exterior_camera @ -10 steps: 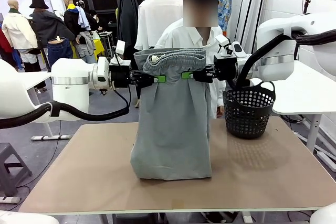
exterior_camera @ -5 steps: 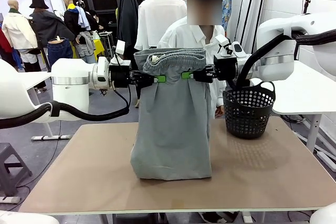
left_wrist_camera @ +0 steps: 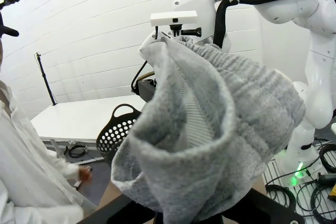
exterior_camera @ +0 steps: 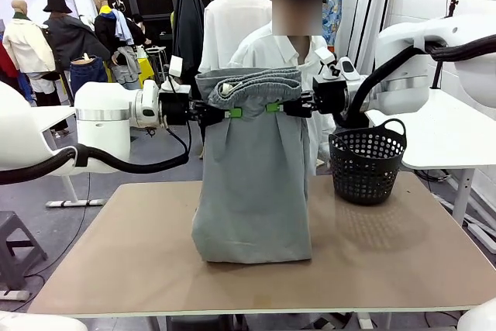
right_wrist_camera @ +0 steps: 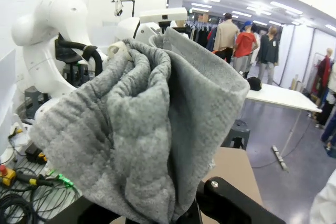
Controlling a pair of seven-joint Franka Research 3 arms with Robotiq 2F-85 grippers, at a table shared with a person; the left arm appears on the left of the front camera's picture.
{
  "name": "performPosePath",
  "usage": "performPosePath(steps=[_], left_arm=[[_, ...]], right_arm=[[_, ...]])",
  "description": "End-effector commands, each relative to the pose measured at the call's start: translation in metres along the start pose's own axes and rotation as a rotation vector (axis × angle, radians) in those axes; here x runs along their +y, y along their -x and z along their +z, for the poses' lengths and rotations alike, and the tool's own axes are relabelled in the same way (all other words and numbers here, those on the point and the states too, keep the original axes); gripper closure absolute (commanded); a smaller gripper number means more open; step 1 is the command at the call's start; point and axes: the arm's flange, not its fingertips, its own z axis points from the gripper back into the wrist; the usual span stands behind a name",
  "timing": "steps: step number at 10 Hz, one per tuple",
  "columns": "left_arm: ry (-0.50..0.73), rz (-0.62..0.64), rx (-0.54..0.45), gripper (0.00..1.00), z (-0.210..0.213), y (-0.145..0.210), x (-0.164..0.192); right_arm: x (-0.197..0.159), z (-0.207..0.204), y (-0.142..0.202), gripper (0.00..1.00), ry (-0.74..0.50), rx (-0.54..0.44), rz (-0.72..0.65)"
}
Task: Fold the training pants.
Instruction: Fold the Training pants in half.
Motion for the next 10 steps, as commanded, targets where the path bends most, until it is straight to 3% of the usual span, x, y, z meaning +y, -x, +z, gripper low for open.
performPosePath(steps=[1,6,10], left_arm=[[-0.01,-0.057,0.025,1.0,0.002,-0.013,0.03],[-0.068,-0.128,0.05,1.0,0.002,-0.033,0.076],[-0.051,-0.104,0.037,1.0,0.004,-0.03,0.067]], right_arm=[[-0.031,-0.002,-0.016,1.0,-0.018,0.023,0.033],[-0.069,-0.008,-0.036,1.0,0.004,0.033,0.056],[-0.06,-0.002,-0.03,1.0,0.002,0.012,0.081]])
